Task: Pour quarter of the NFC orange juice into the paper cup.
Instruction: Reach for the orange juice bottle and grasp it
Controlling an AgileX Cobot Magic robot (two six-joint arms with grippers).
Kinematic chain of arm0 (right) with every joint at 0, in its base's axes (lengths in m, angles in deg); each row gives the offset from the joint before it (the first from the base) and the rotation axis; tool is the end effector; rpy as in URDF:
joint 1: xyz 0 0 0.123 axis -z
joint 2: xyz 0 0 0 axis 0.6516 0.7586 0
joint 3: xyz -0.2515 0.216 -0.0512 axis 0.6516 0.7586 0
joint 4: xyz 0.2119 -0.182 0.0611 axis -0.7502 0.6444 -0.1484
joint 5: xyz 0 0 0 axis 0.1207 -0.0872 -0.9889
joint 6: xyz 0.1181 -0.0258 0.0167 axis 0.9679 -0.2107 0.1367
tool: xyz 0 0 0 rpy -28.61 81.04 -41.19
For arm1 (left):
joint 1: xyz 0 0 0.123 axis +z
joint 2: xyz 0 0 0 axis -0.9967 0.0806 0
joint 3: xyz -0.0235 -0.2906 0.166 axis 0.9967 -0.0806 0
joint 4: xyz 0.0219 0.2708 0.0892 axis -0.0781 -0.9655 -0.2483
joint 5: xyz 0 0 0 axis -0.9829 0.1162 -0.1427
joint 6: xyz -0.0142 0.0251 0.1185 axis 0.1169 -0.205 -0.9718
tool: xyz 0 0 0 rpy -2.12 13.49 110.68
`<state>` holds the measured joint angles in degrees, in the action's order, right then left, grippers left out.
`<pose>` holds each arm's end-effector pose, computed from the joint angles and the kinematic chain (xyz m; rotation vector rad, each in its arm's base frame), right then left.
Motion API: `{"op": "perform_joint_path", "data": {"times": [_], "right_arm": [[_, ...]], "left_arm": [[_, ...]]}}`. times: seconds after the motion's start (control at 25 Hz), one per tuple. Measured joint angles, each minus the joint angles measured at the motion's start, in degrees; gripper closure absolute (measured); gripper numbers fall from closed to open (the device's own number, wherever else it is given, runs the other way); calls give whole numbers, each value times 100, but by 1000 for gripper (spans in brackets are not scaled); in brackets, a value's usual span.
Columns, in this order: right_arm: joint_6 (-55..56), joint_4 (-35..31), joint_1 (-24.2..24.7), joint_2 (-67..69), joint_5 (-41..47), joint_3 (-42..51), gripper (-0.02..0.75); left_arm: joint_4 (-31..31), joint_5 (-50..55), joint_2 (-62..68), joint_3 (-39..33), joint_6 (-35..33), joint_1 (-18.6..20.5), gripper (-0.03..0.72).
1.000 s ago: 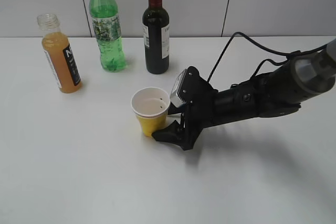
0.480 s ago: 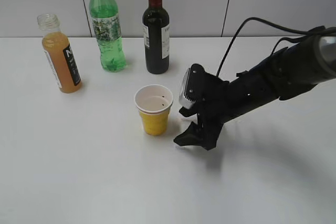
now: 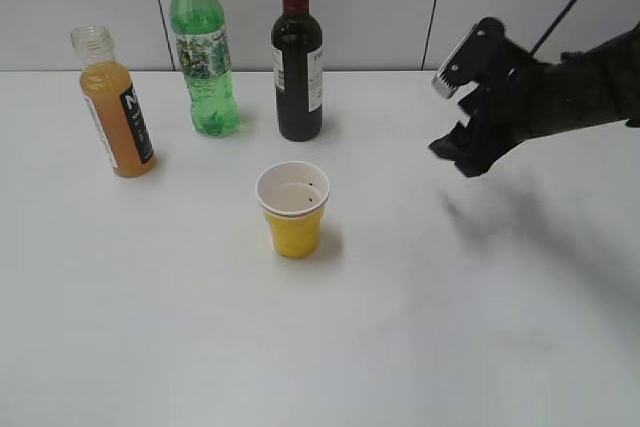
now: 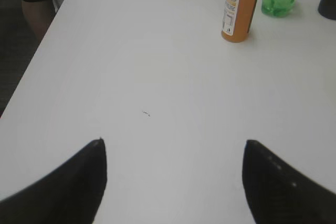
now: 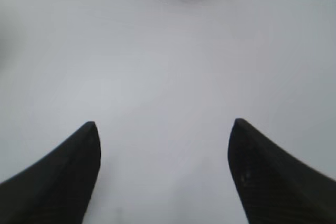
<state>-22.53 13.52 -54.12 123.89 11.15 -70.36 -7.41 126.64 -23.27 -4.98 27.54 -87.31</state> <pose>0.4146 0.1348 0.1503 -1.1279 2.0995 0.1574 0.0026 -0.0021 0.2702 0.0528 2.0841 -0.0330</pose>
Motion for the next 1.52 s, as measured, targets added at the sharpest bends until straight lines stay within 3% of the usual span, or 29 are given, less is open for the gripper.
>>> {"op": "perform_joint_path", "data": {"times": [0.16, 0.32, 0.4, 0.6, 0.72, 0.84, 1.0, 1.12, 1.52], "right_arm": [[594, -113, 51, -430, 2050, 0, 142], [462, -1127, 116, -767, 3544, -43, 144], [-262, -2283, 236, -813, 3865, -189, 145], [-3614, -6543, 800, -813, 4739, -887, 146], [-5210, -8337, 1189, -813, 5744, -1512, 146], [-6223, -9379, 1454, -813, 6872, -2166, 146], [-6875, -9833, 1509, -819, 8290, -2851, 146], [-6949, -9993, 1509, -978, 8531, -2914, 146], [-7111, -10280, 1509, -3271, 8619, -1003, 146]], "left_arm": [[0, 0, 0, 0, 0, 0, 100], [0, 0, 0, 0, 0, 0, 100], [0, 0, 0, 0, 0, 0, 100], [0, 0, 0, 0, 0, 0, 100], [0, 0, 0, 0, 0, 0, 100], [0, 0, 0, 0, 0, 0, 100], [0, 0, 0, 0, 0, 0, 100], [0, 0, 0, 0, 0, 0, 100], [0, 0, 0, 0, 0, 0, 100]]}}
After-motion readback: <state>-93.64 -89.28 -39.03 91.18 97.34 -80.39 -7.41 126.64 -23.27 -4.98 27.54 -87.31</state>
